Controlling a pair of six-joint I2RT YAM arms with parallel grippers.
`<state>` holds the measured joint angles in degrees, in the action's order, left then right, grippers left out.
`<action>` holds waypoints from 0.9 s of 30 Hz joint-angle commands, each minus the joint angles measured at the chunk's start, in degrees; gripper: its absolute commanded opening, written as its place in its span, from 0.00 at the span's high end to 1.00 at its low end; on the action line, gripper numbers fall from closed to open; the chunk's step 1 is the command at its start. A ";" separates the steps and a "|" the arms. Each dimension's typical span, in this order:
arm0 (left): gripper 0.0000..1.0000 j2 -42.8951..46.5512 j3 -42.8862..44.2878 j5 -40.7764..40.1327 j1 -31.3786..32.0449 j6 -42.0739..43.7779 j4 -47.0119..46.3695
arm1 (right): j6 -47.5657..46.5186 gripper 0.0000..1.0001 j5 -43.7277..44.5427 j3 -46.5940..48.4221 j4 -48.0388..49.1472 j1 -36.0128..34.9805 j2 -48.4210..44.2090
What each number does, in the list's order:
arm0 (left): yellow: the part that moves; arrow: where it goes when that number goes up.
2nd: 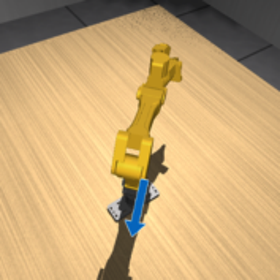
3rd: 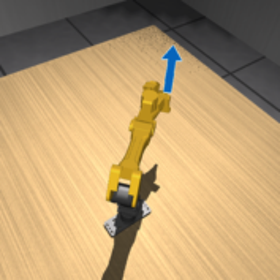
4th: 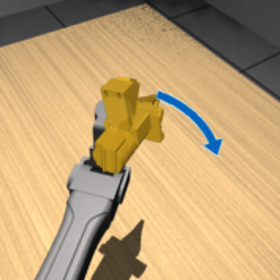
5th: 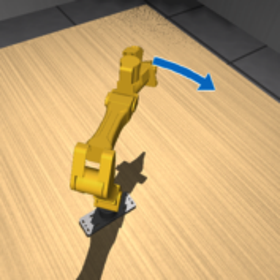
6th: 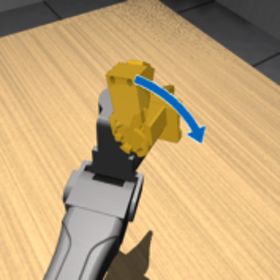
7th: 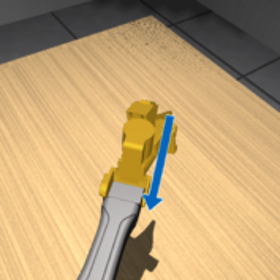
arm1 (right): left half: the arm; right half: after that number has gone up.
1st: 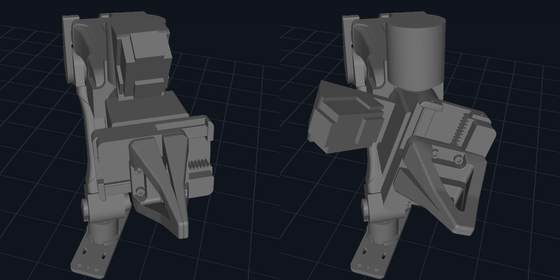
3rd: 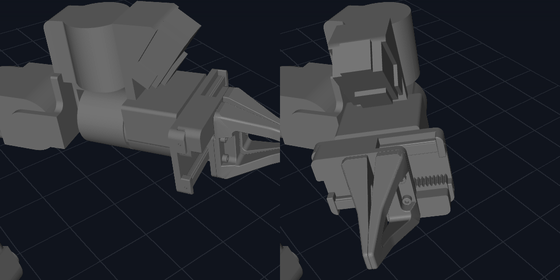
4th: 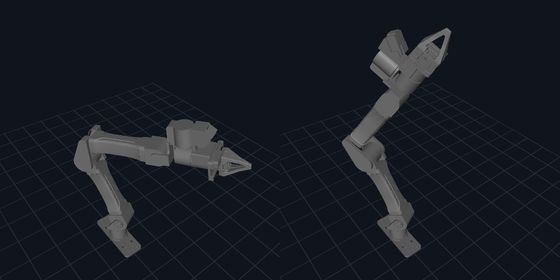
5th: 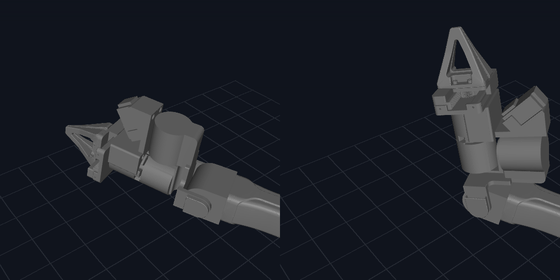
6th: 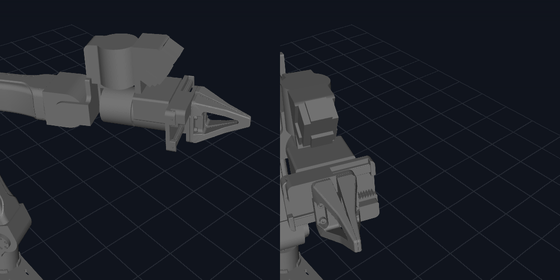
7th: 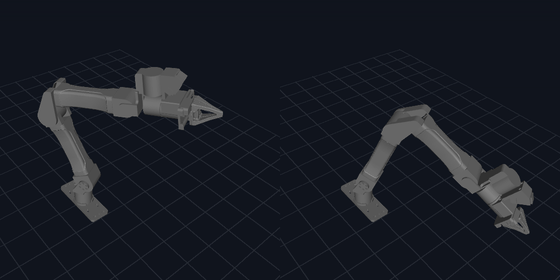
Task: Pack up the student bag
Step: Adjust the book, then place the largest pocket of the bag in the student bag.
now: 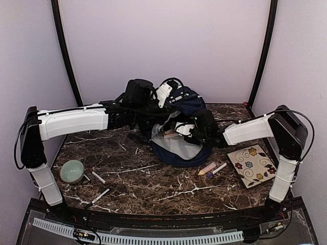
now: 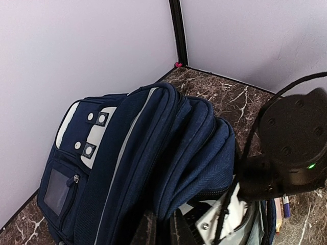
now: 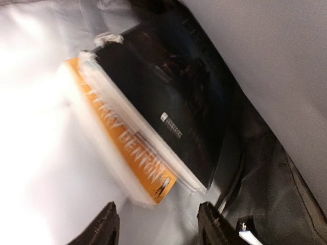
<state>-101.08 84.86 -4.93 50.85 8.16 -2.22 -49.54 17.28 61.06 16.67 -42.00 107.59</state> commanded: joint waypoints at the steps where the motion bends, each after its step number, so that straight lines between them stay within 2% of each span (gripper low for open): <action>1: 1.00 5.10 -0.67 0.10 0.42 -0.85 -4.09 | 7.33 0.45 -7.79 -3.26 -12.74 -1.09 -8.32; 10: 1.00 -1.51 -0.26 6.51 -1.93 -5.58 -0.56 | 12.31 0.45 -16.18 -17.50 -29.82 0.24 -27.29; 13: 0.98 -5.00 2.44 8.95 -2.72 -7.12 2.28 | 16.65 0.44 -21.53 -18.29 -33.57 4.39 -31.30; 18: 0.97 -9.33 3.23 16.06 -3.73 -8.62 2.26 | 22.24 0.44 -26.92 -16.94 -34.08 12.98 -34.14; 22: 0.84 -12.12 4.50 18.90 -3.74 -9.05 4.30 | 26.17 0.41 -28.92 -13.72 -32.87 20.50 -33.48; 27: 0.50 -11.70 5.24 23.25 -3.66 -10.41 8.22 | 33.42 0.35 -37.33 -4.88 -34.89 28.92 -27.06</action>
<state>-114.56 88.25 15.07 48.47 -0.60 2.44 -23.64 -11.62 48.97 -17.78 -17.91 76.18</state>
